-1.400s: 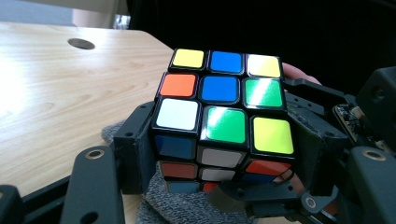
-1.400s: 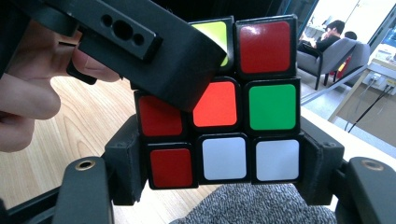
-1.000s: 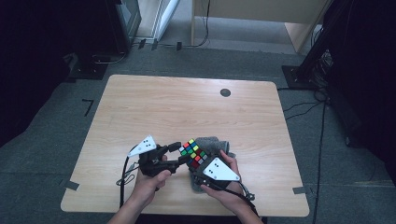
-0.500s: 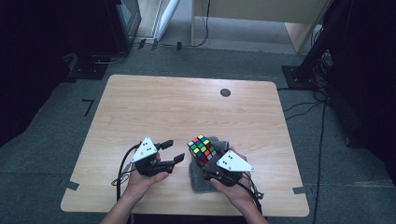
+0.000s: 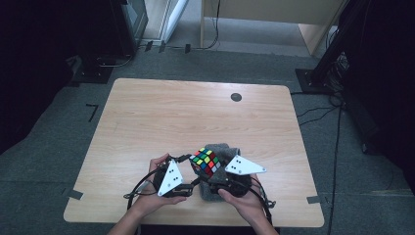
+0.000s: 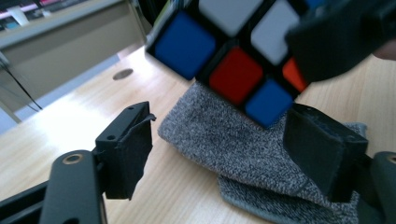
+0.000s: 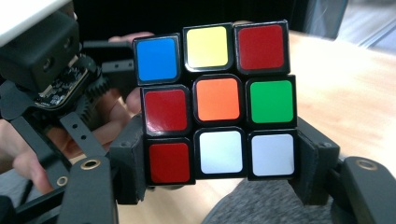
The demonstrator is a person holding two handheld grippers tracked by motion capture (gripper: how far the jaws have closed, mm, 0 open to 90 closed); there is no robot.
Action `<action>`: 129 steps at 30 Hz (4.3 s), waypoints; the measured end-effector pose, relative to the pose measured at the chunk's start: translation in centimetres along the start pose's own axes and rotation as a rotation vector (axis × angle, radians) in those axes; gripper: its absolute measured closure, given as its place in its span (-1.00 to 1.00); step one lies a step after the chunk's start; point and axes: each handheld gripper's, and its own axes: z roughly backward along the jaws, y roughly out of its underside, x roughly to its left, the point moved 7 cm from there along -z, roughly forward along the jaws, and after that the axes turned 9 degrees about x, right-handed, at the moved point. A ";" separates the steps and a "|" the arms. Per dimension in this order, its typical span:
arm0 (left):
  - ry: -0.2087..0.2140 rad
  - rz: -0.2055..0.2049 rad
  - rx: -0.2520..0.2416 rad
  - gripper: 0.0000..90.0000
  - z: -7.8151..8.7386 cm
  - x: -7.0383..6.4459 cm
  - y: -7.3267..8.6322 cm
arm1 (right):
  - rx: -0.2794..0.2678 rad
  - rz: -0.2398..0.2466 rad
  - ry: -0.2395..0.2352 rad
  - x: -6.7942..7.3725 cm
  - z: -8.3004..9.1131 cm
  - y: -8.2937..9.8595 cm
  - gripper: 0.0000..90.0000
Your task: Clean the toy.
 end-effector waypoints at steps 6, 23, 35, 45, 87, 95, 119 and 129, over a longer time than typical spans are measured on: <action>-0.019 -0.047 -0.029 -0.55 0.2 -0.4 -0.3 | 0.068 -0.071 -0.041 0.4 -0.6 0.3 -0.24; -0.004 0.012 0.018 -0.26 -0.1 0.1 0.4 | 0.077 -0.317 -0.251 -1.5 0.0 0.5 -0.43; 0.060 0.266 -0.008 -0.26 0.7 3.2 1.1 | 0.199 -0.022 0.142 -5.8 -0.9 3.9 -0.72; 0.085 0.307 0.008 -0.26 0.8 3.5 1.3 | 0.397 0.079 0.259 -6.4 -4.3 8.0 -0.61; 0.247 0.221 0.019 -0.25 -0.2 -0.9 0.0 | -0.033 -0.148 0.045 -3.3 1.9 1.2 0.66; 0.217 0.209 0.062 -0.24 -0.6 -0.7 0.5 | -0.080 -0.149 -0.026 -2.4 2.4 0.4 0.65; 0.209 0.222 0.003 -0.24 0.3 0.0 -0.1 | -0.087 -0.152 -0.059 -2.7 2.6 0.4 0.62; 0.255 0.276 -0.058 -0.24 1.0 0.7 -0.4 | -0.089 -0.207 -0.054 -3.0 2.4 0.8 0.62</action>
